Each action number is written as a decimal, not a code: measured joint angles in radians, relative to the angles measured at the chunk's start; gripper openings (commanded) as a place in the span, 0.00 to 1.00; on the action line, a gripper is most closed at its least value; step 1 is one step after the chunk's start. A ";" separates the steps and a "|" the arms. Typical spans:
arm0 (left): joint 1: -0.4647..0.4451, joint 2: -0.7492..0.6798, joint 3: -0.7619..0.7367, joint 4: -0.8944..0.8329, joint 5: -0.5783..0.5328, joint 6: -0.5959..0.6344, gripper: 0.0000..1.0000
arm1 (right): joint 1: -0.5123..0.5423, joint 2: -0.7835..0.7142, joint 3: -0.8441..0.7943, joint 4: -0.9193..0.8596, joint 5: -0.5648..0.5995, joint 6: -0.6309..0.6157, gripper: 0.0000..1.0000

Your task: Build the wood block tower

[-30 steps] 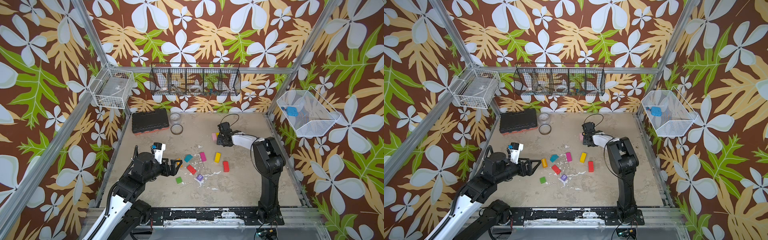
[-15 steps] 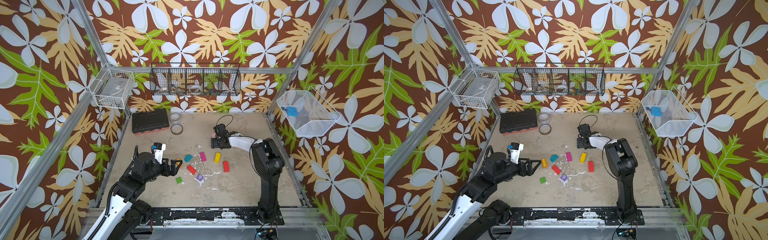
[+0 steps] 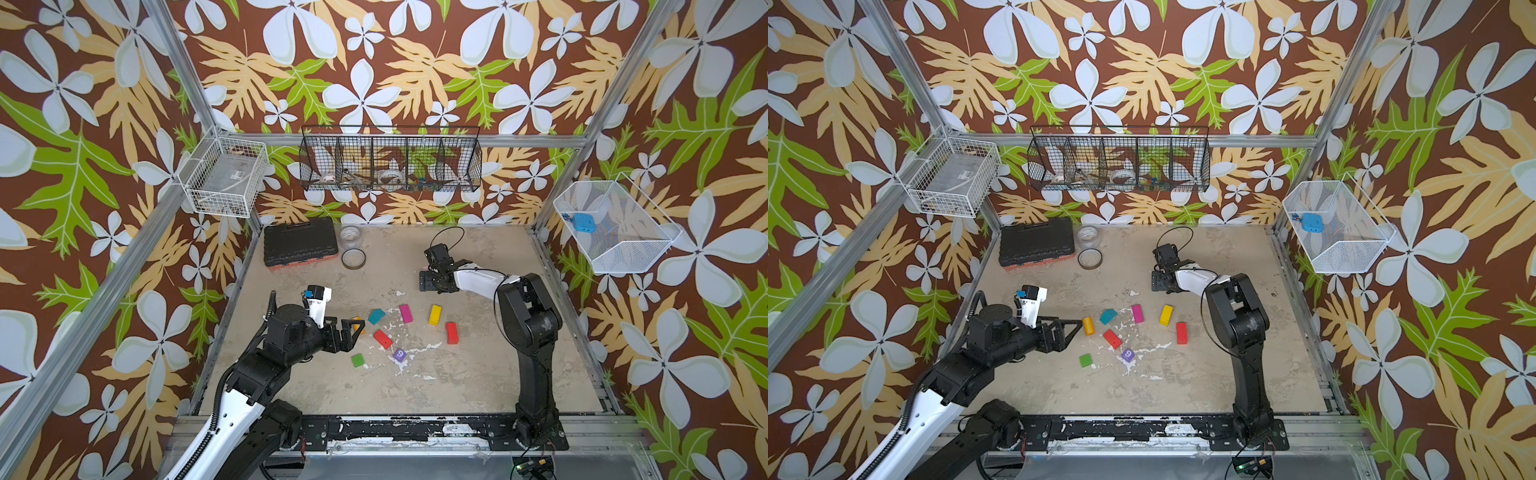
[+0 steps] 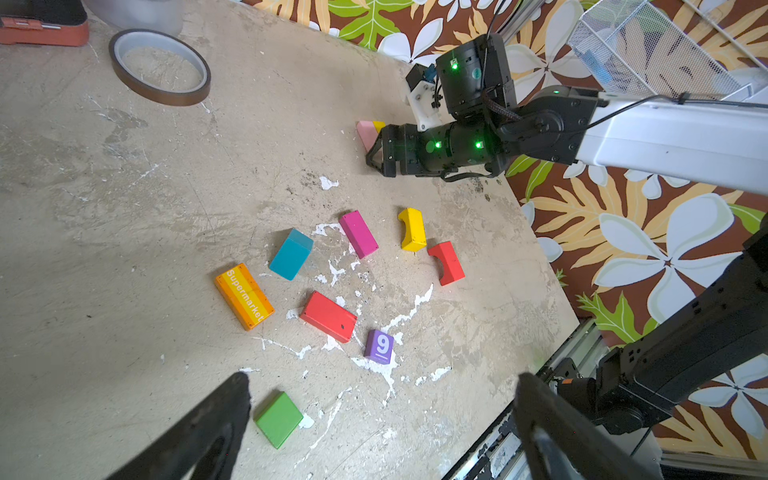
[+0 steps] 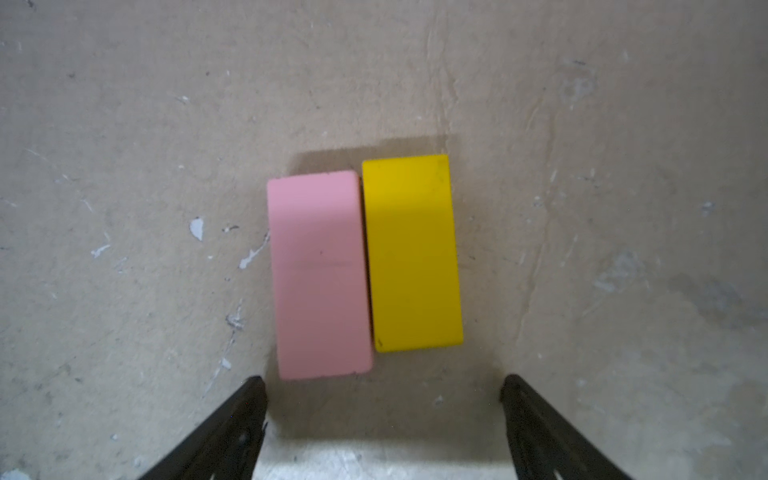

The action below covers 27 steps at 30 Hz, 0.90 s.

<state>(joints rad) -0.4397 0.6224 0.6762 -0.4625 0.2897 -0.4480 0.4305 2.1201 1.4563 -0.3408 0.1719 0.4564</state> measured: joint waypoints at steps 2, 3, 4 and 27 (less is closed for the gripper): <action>0.000 0.000 0.000 0.000 0.000 0.000 1.00 | 0.000 0.006 0.009 0.000 0.005 0.000 0.88; 0.000 0.000 0.000 0.000 0.000 0.000 1.00 | 0.000 0.011 0.015 -0.001 0.005 -0.001 0.87; 0.000 0.000 0.000 0.000 0.000 0.000 1.00 | 0.000 0.016 0.021 0.001 0.005 -0.001 0.87; -0.002 0.001 0.000 0.000 0.000 0.000 1.00 | -0.044 0.141 0.163 0.068 0.015 -0.045 0.69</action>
<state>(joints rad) -0.4412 0.6235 0.6758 -0.4625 0.2897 -0.4484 0.3866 2.2608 1.6188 -0.2729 0.1867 0.4114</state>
